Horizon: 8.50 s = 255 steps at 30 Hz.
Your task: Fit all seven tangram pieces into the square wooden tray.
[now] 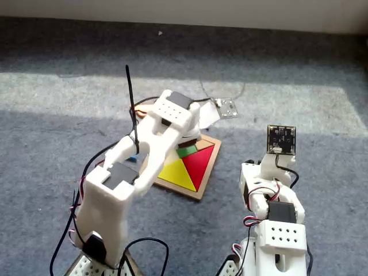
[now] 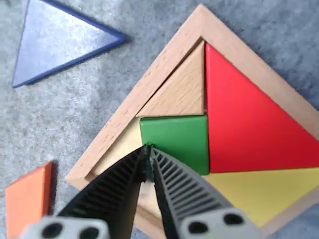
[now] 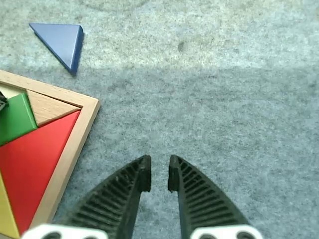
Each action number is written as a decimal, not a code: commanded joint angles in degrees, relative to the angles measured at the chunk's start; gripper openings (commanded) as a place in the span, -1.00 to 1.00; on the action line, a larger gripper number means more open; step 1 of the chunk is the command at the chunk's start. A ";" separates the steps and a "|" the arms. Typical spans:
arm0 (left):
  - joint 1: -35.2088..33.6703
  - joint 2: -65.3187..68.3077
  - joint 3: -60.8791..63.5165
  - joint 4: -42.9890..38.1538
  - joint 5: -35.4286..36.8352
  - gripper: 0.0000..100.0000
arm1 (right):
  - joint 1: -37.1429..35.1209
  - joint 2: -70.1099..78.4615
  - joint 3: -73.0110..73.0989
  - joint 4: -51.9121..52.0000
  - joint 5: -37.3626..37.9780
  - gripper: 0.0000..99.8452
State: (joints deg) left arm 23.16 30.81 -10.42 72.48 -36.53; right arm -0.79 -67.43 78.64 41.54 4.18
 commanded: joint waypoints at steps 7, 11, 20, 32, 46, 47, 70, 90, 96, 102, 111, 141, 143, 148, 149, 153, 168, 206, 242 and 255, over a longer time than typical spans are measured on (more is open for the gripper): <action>1.19 -3.91 -5.05 0.00 8.70 -0.93 | 0.75 -0.84 -0.22 -1.19 0.70 -0.84; -0.31 -3.91 -10.42 5.01 10.46 -0.93 | 0.75 -0.84 -0.22 -1.19 0.70 -0.84; -1.71 -3.74 -14.11 16.26 10.46 -0.94 | 0.75 -0.84 -0.22 -1.19 0.70 -0.84; -1.54 -3.30 0.57 2.37 10.46 -0.94 | 0.75 -0.84 -0.22 -1.19 0.70 -0.84; 2.24 -3.91 -4.97 4.75 14.95 -0.94 | 0.75 -0.84 -0.22 -1.19 0.70 -0.84; 1.71 -3.91 -6.46 6.33 14.95 -0.94 | 0.75 -0.84 -0.22 -1.19 0.70 -0.84; -16.92 -16.92 -23.43 24.79 21.80 -0.99 | 0.75 -0.84 -0.22 -1.19 0.70 -0.84; -21.32 -41.71 28.70 -1.41 27.60 -0.52 | 0.66 -0.84 -0.22 -1.19 0.70 -0.84; -24.48 -36.00 32.13 -3.43 32.97 -0.49 | 0.66 -0.84 -0.22 -1.19 0.70 -0.84; -27.21 -26.07 33.27 -8.62 38.68 -0.49 | 0.66 -0.84 -0.22 -1.19 0.70 -0.84; -27.12 -20.62 31.60 -8.35 38.68 -0.50 | 0.66 -0.84 -0.22 -1.19 0.70 -0.84; -25.10 -20.09 31.52 -12.48 49.93 -0.50 | 0.66 -0.84 -0.22 -1.19 0.70 -0.84; -25.10 -20.09 31.60 -12.48 49.93 -0.55 | 0.66 -0.84 -0.22 -1.19 0.70 -0.84; -24.75 -18.24 31.16 -12.48 49.76 -0.69 | 0.66 -0.84 -0.22 -1.19 0.70 -0.84; -24.75 -17.63 30.46 -12.40 49.76 -0.70 | 0.66 -0.84 -0.22 -1.19 0.70 -0.84; -24.75 -15.08 27.30 -8.70 49.76 -0.70 | 0.66 -0.84 -0.22 -1.19 0.70 -0.84; -21.23 -30.55 29.58 -5.01 38.68 -0.84 | 0.66 -0.84 -0.13 -1.19 0.70 -0.84; 4.62 -32.04 31.87 -0.18 -30.77 -0.71 | 0.66 -0.84 -0.22 -1.19 0.79 -0.84; -5.41 -50.86 59.12 -8.26 12.92 -0.40 | 0.66 -0.84 -0.22 -1.19 0.79 -0.84; -3.74 -42.59 57.10 -12.48 16.18 -0.40 | 0.66 -0.84 -0.22 -1.19 0.79 -0.84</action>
State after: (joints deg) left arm 18.51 -15.69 50.51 60.35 -21.14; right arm -0.79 -67.43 78.64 41.54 4.35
